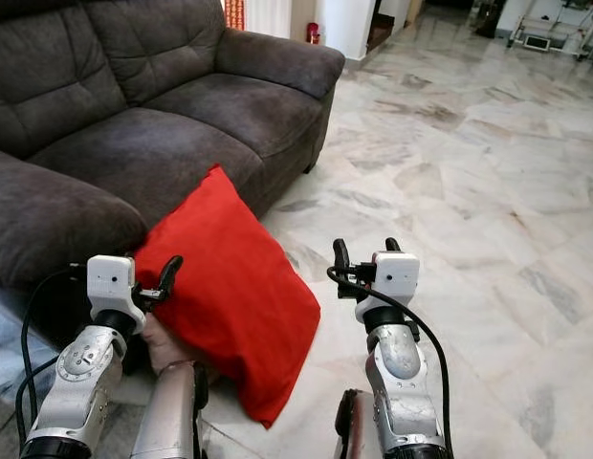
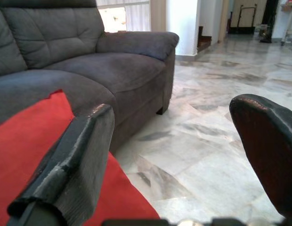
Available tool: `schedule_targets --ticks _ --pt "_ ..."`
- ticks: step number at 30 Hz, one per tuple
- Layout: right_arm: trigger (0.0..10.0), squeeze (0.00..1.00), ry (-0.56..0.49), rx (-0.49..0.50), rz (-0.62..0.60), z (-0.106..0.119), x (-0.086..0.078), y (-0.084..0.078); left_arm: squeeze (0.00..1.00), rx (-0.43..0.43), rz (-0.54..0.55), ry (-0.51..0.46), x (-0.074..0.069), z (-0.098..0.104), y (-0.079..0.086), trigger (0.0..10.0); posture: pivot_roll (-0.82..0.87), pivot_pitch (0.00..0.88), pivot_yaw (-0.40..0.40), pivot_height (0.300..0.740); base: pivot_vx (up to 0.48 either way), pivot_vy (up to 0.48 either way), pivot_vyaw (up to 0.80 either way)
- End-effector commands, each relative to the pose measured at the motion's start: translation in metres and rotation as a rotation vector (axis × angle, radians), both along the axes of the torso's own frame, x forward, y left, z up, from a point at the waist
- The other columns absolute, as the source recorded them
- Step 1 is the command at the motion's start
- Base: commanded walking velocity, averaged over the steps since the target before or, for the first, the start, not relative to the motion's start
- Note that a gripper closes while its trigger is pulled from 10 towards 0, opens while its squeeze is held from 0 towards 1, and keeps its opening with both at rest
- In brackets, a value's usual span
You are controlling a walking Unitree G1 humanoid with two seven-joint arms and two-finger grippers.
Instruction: Move the pillow to the sofa from floor
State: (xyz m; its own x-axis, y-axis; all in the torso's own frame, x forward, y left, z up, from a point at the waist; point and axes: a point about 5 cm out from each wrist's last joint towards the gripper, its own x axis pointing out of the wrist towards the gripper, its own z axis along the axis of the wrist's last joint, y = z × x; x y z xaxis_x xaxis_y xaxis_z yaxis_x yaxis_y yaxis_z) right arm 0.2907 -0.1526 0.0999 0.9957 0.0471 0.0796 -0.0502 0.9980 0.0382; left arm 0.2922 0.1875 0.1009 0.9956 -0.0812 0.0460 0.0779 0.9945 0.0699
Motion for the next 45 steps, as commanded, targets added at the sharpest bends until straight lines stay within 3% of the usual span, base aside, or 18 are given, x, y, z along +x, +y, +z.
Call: schedule_targets --ticks 1,10,24,45 --pt "10.0 0.00 -0.003 -0.017 0.007 0.0000 0.0002 -0.0005 0.00 -0.008 -0.009 0.019 0.0004 -0.0021 -0.0009 10.0 0.12 0.000 -0.060 0.498 0.000 0.000 0.54" --pt "10.0 0.00 -0.005 -0.015 0.015 0.0006 0.0007 0.0002 0.00 -0.008 -0.007 0.020 0.0012 -0.0019 -0.0010 10.0 0.12 0.000 -0.062 0.498 0.000 0.000 0.80" --pt "10.0 0.00 0.003 -0.023 0.023 -0.0004 0.0000 -0.0004 0.00 -0.022 -0.017 0.046 -0.0004 -0.0058 -0.0013 10.0 0.11 0.000 -0.064 0.498 0.000 0.000 0.00" --pt "10.0 0.00 -0.002 -0.045 0.063 0.0007 -0.0003 0.0048 0.00 -0.029 -0.008 0.055 -0.0007 -0.0068 -0.0004 10.0 0.12 0.000 -0.071 0.498 0.000 0.000 0.30"
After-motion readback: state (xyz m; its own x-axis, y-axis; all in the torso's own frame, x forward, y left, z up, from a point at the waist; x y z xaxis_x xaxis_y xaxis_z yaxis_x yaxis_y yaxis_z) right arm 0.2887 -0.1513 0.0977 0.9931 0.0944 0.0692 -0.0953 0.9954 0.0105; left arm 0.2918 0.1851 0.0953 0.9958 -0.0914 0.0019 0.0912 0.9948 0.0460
